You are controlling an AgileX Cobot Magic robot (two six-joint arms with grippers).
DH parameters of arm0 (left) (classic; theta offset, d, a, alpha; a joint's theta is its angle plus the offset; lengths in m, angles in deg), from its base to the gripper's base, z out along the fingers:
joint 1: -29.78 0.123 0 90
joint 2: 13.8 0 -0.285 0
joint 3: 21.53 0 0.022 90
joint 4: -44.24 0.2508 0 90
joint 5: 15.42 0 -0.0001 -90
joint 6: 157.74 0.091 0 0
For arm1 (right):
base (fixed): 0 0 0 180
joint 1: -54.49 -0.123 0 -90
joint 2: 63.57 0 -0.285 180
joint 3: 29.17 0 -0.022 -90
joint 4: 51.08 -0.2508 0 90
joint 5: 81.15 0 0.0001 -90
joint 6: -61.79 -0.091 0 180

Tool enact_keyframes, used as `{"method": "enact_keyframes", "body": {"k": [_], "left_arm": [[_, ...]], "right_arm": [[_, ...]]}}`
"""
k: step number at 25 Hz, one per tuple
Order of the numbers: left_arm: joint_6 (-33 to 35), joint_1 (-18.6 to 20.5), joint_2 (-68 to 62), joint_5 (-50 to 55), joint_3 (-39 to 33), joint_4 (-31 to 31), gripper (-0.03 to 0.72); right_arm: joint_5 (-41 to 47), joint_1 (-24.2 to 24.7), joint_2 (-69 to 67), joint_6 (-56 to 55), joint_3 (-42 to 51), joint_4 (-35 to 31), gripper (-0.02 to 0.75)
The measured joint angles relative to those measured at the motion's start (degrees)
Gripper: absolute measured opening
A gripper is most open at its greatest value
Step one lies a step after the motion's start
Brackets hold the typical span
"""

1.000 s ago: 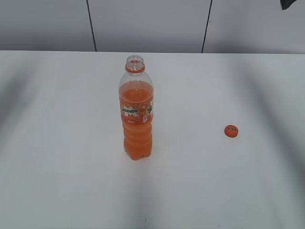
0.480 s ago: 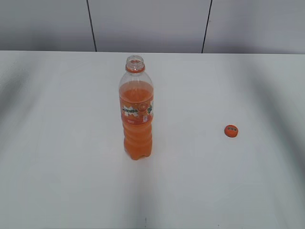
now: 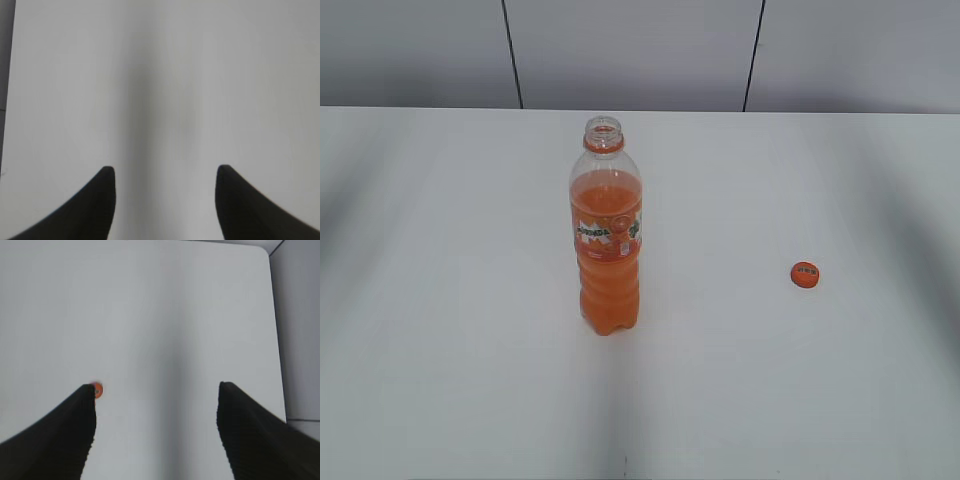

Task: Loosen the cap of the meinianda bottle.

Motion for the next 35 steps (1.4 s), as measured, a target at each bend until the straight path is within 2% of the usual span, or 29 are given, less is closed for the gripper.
{"method": "enact_keyframes", "body": {"k": [5, 13, 19, 27, 35], "left_arm": [[0.0, 0.0, 12.69, -1.65, -13.81, -0.89, 0.396], [0.0, 0.0, 29.91, -5.75, -34.83, -2.11, 0.397], [0.0, 0.0, 43.27, -8.34, -45.66, -4.98, 0.405], [0.93, 0.0, 56.06, -8.95, -51.81, -6.18, 0.405], [1.3, 0.0, 67.17, -8.82, -52.05, -6.45, 0.405]], "right_arm": [[-0.25, 0.0, 11.41, -0.16, 14.51, -0.86, 0.564], [-5.66, 0.0, 26.55, -0.21, 36.47, -3.53, 0.564], [-7.22, 0.0, 36.53, -0.23, 48.74, -3.63, 0.564], [-10.23, 0.0, 46.07, -0.28, 59.9, -3.74, 0.564], [-11.63, 0.0, 54.38, -0.3, 62.31, -3.74, 0.564]]}}
